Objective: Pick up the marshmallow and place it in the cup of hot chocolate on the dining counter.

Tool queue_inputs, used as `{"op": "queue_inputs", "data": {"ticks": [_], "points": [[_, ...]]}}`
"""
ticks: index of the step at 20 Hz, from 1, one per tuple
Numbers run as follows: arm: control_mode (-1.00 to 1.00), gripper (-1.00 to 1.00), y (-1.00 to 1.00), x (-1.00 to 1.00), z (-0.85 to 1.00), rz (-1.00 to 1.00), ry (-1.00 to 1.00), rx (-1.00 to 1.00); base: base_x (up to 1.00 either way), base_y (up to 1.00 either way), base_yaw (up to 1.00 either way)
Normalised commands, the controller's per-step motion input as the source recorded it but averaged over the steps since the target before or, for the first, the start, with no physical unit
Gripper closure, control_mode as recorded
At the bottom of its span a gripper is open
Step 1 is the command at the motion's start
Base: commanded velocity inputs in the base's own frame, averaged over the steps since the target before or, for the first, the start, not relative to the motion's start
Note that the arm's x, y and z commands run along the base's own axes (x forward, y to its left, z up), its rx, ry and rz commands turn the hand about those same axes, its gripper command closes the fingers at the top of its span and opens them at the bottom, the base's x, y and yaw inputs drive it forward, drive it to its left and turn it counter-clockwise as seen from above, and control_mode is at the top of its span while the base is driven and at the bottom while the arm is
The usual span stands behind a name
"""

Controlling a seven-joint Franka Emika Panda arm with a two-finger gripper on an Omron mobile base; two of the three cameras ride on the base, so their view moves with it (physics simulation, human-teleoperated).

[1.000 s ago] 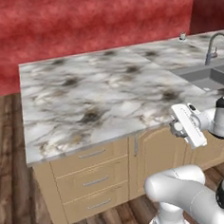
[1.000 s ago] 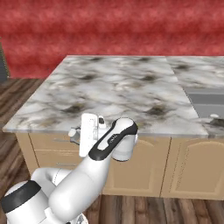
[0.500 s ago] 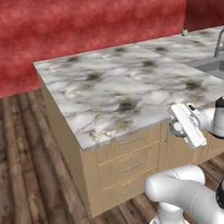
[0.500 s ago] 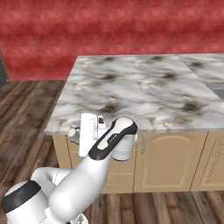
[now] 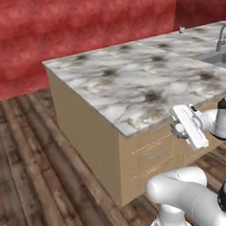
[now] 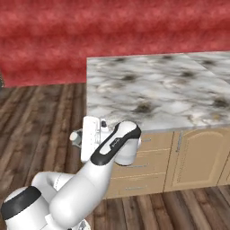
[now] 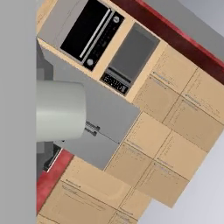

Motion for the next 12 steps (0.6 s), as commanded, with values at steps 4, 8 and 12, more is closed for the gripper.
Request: {"op": "queue_inputs", "data": {"ticks": [4,8,12], "points": [[1.00,1.00,0.00,0.00,0.00,0.00,0.00,0.00,0.46,1.00,-0.29],[1.00,1.00,0.00,0.00,0.00,0.00,0.00,0.00,0.56,1.00,-0.30],[1.00,1.00,0.00,0.00,0.00,0.00,0.00,0.00,0.54,1.00,-0.30]]}}
